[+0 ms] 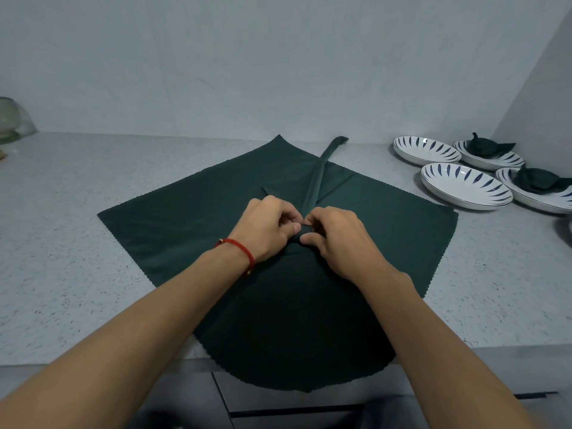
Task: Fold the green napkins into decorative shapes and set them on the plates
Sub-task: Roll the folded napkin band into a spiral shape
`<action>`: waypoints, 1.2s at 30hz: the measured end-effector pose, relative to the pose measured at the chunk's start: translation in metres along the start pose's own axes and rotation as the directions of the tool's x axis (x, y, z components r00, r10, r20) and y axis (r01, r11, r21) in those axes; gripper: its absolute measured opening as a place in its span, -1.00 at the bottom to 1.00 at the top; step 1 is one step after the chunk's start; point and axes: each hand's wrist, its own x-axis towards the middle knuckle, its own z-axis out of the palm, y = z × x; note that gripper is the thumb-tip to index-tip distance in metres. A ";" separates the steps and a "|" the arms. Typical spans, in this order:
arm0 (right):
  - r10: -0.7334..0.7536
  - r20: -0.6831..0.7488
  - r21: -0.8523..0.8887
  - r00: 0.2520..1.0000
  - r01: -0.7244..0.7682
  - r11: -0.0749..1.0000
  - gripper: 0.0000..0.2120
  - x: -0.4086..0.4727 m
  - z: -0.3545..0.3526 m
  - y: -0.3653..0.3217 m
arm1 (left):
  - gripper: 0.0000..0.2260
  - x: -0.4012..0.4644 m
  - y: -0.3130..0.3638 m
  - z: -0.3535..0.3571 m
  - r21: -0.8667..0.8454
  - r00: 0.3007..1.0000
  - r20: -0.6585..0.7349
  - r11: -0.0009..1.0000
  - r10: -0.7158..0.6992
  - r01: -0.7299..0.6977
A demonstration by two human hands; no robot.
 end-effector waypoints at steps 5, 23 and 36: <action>0.056 0.068 0.001 0.996 -0.056 0.998 -0.70 0.009 -0.007 0.000 | -0.90 0.007 -0.001 -0.001 0.012 0.999 0.046 1.000 -0.007 0.006; 0.057 0.099 0.042 0.993 -0.061 0.997 -0.78 0.030 -0.008 0.015 | -0.90 0.028 0.000 0.002 -0.031 0.998 0.060 1.000 0.005 -0.003; 0.016 0.073 -0.059 0.997 -0.012 0.998 -0.72 0.041 -0.008 0.018 | -0.88 0.052 0.002 0.004 0.094 0.997 0.070 0.995 0.012 -0.018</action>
